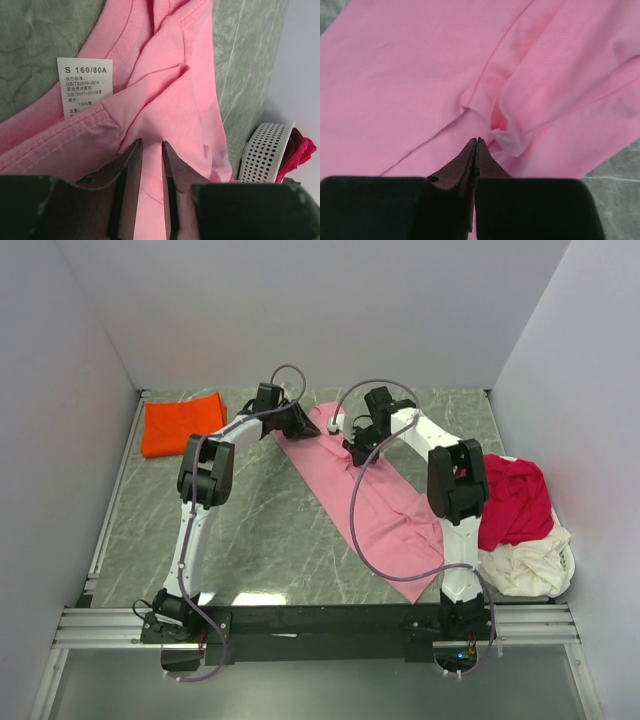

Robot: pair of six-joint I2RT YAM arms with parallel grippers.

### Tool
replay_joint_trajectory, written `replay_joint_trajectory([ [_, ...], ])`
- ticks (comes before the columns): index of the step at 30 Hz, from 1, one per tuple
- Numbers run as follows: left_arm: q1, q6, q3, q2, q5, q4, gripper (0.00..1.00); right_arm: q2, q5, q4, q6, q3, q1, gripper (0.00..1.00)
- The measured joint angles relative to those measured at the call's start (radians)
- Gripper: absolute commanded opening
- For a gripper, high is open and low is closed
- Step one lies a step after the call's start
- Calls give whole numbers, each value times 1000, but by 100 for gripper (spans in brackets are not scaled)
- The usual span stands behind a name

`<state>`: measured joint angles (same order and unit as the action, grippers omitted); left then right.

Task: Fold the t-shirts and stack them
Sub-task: Fold the tshirt

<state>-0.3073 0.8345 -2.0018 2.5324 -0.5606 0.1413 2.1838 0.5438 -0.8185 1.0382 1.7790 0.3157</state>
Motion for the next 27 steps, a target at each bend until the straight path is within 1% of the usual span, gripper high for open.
replay_joint_trajectory([
  [10, 0, 2, -13, 3, 5, 14, 28, -46, -9, 2, 10, -54, 30, 0],
  [17, 0, 2, -18, 3, 5, 22, 29, -48, 2, 60, -106, -36, 27, 0],
  [22, 0, 2, -37, 12, 5, 32, 29, -48, -23, 129, -201, -2, 22, 0],
  [27, 0, 2, -59, 20, 5, 51, 29, -48, -53, 183, -258, 4, 21, 0],
])
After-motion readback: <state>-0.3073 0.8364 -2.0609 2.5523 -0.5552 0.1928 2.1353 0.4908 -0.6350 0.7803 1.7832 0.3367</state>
